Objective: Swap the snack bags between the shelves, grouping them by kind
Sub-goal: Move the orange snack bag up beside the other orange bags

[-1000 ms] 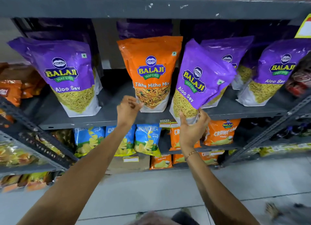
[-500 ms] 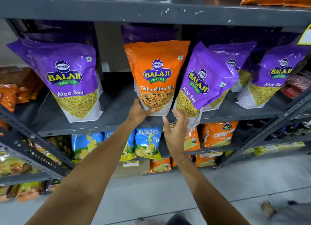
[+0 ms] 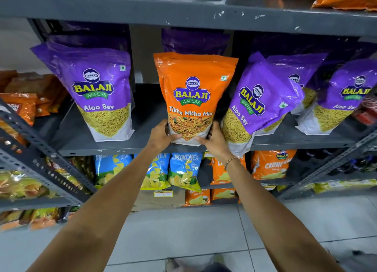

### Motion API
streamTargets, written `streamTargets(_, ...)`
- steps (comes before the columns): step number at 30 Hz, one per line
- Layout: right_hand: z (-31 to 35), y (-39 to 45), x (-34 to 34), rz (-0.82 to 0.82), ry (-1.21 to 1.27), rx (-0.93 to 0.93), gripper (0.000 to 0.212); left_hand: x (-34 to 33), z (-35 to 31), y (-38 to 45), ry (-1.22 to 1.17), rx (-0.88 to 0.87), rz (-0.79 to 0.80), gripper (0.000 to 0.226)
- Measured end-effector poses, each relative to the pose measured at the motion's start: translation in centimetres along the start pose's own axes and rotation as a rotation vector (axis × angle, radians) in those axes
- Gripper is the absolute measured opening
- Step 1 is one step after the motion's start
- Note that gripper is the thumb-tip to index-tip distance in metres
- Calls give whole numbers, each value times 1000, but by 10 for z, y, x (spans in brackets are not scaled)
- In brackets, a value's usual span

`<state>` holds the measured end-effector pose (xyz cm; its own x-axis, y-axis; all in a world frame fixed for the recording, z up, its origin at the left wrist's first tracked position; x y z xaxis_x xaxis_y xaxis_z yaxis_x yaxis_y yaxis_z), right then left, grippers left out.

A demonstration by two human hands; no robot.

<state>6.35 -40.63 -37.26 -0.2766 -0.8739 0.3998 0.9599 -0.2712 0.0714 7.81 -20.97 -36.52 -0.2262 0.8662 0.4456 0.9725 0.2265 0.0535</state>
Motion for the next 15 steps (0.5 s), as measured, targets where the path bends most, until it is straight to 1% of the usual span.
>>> streamTargets(3,1,-7,1,-5,44,-16,65,8,4,-8,16,3,12,59)
streamTargets(5,5,-17,4,-44,70,5,66,13,4,-16,19,-10,12,59)
streamTargets(9,8,-36,6,-50,133,58,66,27,-2,-37,38,-51,-13,57)
streamTargets(15,44,-65,33,-29,272,141,62,62,-39,-76,54,-152,-68,57)
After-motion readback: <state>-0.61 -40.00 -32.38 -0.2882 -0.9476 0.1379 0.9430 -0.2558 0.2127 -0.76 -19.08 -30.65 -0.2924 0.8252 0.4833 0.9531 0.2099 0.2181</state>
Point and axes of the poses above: each hand's wrist, its own y-axis towards the middle knuckle, its own x-axis out of the back of the hand, z = x × y, the point moved 6 cm from there along y, towards the middle knuckle, and after that the axes turned 14 degrees about -z, right-handed, at the moved point
